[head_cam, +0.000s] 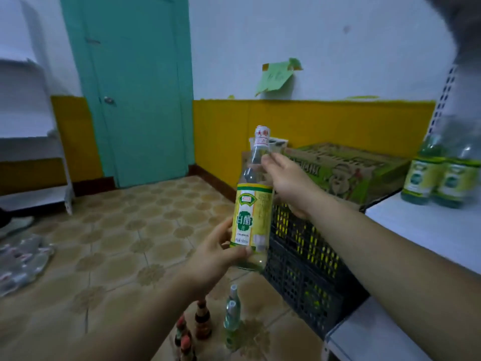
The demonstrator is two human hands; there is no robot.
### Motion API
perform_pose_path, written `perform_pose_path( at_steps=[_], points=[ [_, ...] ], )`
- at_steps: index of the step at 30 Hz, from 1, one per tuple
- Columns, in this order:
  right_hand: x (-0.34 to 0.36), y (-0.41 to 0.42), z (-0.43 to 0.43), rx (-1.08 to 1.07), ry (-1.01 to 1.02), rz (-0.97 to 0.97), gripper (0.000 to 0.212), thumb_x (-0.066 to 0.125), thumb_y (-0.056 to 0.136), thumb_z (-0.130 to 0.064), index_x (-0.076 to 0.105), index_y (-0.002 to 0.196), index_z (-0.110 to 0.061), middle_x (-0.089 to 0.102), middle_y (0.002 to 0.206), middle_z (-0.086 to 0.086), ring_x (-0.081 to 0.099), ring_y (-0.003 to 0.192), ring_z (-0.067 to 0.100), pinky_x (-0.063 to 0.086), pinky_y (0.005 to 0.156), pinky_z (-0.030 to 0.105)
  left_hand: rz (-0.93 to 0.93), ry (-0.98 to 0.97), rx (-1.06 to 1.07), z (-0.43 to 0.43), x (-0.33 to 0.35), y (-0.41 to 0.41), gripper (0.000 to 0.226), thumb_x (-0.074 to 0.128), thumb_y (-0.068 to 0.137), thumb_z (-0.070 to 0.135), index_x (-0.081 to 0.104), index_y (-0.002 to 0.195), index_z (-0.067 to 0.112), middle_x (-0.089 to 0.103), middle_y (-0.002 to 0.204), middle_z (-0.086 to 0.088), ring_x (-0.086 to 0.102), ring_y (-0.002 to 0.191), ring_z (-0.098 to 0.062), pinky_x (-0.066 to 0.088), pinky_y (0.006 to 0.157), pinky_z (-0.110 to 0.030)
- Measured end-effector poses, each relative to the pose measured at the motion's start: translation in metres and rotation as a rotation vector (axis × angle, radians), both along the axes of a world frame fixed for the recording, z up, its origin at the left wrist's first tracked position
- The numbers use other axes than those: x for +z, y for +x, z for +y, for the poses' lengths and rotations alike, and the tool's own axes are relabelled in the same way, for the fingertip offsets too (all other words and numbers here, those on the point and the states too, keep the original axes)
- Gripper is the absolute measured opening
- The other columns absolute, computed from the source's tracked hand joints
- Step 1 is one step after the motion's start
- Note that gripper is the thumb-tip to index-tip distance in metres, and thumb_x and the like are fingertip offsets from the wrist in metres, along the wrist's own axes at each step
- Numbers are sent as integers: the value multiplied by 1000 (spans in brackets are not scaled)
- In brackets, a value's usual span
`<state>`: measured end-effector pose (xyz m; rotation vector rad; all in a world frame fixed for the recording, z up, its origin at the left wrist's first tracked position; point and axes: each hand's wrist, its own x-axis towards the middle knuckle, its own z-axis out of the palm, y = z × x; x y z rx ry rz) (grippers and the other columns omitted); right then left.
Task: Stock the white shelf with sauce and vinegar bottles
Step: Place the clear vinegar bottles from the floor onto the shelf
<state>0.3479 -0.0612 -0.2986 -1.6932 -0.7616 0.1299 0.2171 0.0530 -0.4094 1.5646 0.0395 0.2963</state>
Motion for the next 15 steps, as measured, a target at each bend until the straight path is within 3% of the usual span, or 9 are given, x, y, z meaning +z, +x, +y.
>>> perform_pose_path(
  at_steps=[3,7,11,15],
  points=[
    [23,-11,-23,-27,94,10,22,41,103,-37,60,106,-28,67,119,0,62,107,19,49,95,45,-63,-87,-61,-18,25,-5,72,73,63,13,50,130,22,63,120,-17,64,102,-34,54,80,-38],
    [45,-25,-48,-29,106,-24,24,39,103,-39,59,104,-26,66,118,2,62,105,20,52,87,39,-91,-72,-85,-37,46,-6,86,80,54,23,49,134,18,58,124,-22,62,107,-40,54,81,-39],
    [57,-34,-69,29,2,-30,42,53,94,-48,41,135,-41,59,119,-14,63,97,13,55,81,45,-141,-58,-32,-56,61,-4,80,84,52,22,54,125,34,58,121,-19,65,103,-35,55,85,-44],
    [69,-38,-90,-3,80,-20,21,63,91,-34,52,106,-43,68,105,-4,70,81,16,53,67,38,-230,83,25,-79,75,3,75,82,69,10,48,130,39,60,107,-1,65,97,-21,56,83,-34]
  ],
)
